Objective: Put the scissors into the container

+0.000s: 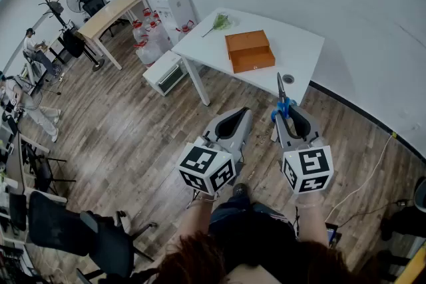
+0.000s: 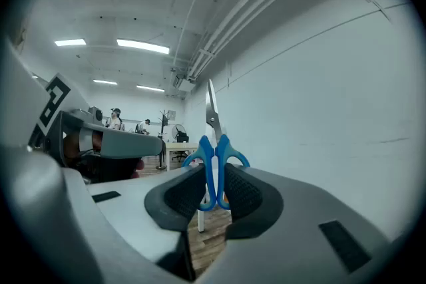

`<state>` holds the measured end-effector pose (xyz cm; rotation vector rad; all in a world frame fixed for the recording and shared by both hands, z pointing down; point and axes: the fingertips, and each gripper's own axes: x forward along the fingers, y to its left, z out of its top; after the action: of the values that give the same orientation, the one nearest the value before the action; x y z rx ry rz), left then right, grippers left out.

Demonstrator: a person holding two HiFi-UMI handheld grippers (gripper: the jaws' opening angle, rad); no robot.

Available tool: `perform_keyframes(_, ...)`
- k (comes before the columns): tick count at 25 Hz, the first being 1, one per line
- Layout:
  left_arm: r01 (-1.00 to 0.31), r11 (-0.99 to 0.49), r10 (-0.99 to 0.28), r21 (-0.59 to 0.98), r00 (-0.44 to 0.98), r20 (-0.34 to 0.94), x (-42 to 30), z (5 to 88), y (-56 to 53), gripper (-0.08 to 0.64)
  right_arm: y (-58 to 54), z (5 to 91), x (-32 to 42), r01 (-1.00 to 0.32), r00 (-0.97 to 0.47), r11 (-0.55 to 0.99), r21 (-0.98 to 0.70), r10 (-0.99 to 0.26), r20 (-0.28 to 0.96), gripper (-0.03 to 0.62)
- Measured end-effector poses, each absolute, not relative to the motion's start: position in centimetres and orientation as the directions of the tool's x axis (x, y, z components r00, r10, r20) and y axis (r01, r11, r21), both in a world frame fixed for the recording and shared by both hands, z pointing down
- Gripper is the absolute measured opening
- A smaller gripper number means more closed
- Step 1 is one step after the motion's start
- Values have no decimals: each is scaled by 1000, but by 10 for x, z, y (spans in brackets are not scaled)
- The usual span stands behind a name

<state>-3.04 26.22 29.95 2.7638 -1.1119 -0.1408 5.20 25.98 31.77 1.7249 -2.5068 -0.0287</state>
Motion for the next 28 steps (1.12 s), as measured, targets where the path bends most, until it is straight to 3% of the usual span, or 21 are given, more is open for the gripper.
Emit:
perform_keyframes(7,-670,-715,-687,199,726,-23,-49,301,246,15,244,310,33,-933,-357,358,44,-934,22,78)
perform_keyframes(28,-598,-763,-618,245,786,-4,-86,320,153,15,149,332,-10,-954,-284,291,73,-954,95,78)
